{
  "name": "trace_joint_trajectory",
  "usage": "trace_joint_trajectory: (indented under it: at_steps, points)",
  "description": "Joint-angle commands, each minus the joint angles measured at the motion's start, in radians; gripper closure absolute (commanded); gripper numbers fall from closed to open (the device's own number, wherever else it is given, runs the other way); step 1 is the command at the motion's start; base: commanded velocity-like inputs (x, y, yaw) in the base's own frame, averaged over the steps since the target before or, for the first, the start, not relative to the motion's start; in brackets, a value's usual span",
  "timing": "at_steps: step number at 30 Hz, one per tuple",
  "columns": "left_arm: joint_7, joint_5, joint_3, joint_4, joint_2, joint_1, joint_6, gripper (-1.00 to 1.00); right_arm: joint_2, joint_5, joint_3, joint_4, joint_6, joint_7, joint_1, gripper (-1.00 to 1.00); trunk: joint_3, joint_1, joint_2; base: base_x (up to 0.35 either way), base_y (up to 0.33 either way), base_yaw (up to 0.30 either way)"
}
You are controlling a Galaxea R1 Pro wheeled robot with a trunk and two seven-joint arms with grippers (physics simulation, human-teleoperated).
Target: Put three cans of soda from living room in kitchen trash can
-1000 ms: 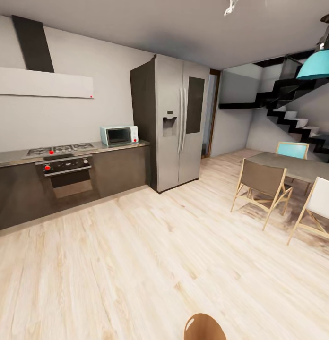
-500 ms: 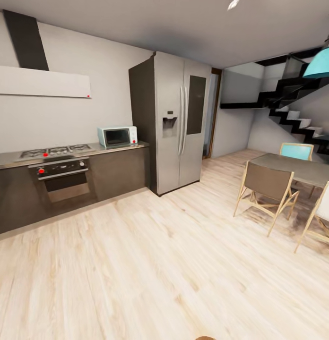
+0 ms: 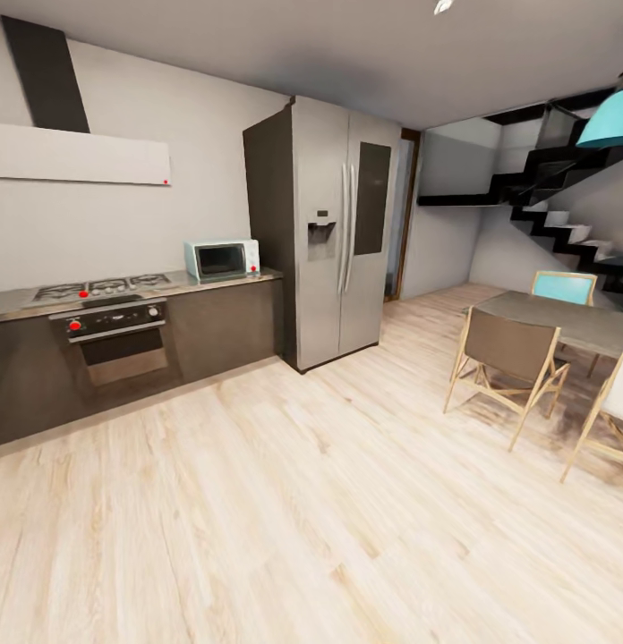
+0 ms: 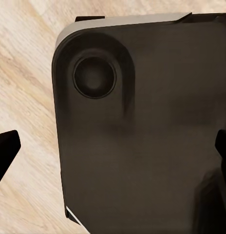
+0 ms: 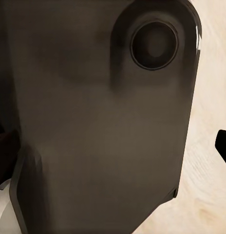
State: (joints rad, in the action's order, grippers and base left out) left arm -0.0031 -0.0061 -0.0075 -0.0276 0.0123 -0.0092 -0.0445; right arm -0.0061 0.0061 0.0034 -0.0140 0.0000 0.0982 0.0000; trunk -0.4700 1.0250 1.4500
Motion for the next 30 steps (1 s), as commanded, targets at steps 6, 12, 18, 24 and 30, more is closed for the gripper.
trace_joint_trajectory:
  at_steps: [6,12,18,24,30]
  points:
    - [0.000,0.000,0.001,0.000,0.000,0.000,0.000,-1.00,0.000,0.000,0.000,0.000,0.000,0.000,0.000,-1.00,0.000,0.000,0.000,0.041,0.000,0.000]
    - [0.000,0.000,0.000,0.000,0.000,0.000,0.000,-1.00,0.000,0.000,0.000,0.000,0.000,0.000,0.000,-1.00,0.000,0.000,0.000,0.005,0.000,0.000]
    - [0.000,0.000,0.000,0.000,0.000,0.000,0.000,-1.00,0.000,0.000,0.000,-0.001,0.000,0.000,0.000,-1.00,0.000,0.000,0.000,0.000,0.000,0.000]
    - [0.000,0.000,0.000,0.000,0.000,0.000,0.000,-1.00,0.000,0.000,0.001,-0.001,-0.001,0.001,0.000,-1.00,0.000,0.000,0.000,0.000,0.000,0.000]
    - [0.000,0.000,0.000,0.000,0.000,0.000,0.000,-1.00,0.000,0.001,0.001,-0.001,-0.002,0.000,0.000,-1.00,0.000,0.000,0.000,0.000,0.000,0.000]
